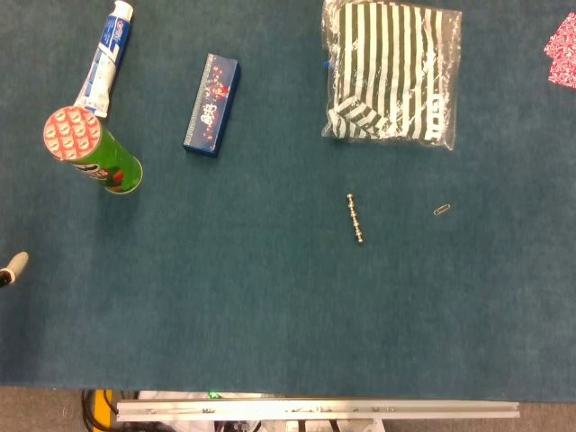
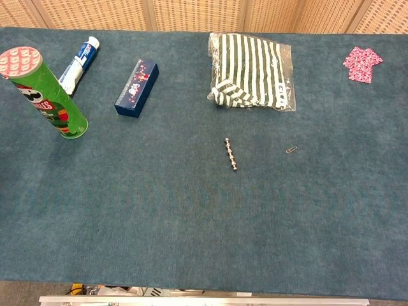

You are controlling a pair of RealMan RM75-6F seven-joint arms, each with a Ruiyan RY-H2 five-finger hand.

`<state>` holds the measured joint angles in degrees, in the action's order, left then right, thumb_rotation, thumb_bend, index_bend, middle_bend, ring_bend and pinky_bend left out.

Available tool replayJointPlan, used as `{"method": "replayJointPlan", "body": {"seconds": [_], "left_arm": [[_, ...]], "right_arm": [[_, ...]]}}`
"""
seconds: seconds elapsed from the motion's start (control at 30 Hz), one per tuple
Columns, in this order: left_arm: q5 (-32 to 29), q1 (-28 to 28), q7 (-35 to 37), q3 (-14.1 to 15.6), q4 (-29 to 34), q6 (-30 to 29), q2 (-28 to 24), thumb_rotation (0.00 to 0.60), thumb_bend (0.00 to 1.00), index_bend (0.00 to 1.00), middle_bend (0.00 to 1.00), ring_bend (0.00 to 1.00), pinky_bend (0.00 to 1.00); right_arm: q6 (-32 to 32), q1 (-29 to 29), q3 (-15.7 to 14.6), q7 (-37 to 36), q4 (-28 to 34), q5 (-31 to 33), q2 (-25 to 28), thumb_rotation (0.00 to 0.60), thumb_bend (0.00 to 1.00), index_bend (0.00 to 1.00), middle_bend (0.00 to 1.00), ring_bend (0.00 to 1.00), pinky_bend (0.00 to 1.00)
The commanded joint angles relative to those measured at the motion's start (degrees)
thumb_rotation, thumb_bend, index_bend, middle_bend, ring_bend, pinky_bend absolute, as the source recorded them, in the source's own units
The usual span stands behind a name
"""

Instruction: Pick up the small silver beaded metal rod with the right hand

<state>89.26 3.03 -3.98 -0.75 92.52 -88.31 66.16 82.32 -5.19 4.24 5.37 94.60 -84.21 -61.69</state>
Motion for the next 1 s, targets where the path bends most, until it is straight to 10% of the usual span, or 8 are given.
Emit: {"method": "replayJointPlan", "body": {"seconds": [0.03,0.67,1.0], "left_arm": [[-0.1,-0.1,-0.2,0.0,0.1,-0.1,0.1,0.600,0.14,0.02,0.08,0.05,0.02],[-0.3,-0.6,-0.4,0.1,0.2,-0.3,0.0,0.600,0.14,0.02,0.08,0.05,0.02],[-0.8,-0.4,-1.1,-0.1,0.8,0.2,-0.5,0.600,0.14,0.02,0.08,0.05,0.02]], "right_arm": [[-0.3,-0.2,0.1,-0.2,-0.1,0.1,0.0,0.600,0.32,0.60,0.51,0.47,0.66],[-2.6,-3.1,-0.9,-1.9,0.5,-4.4,0.6,0.600,0.32,0.60,0.51,0.48,0.66],[-7.5,-7.1,-1.9,-0.2,2.1,-8.0,1.1,0.600,0.15,0.52,0.51,0.47,0.61]]}}
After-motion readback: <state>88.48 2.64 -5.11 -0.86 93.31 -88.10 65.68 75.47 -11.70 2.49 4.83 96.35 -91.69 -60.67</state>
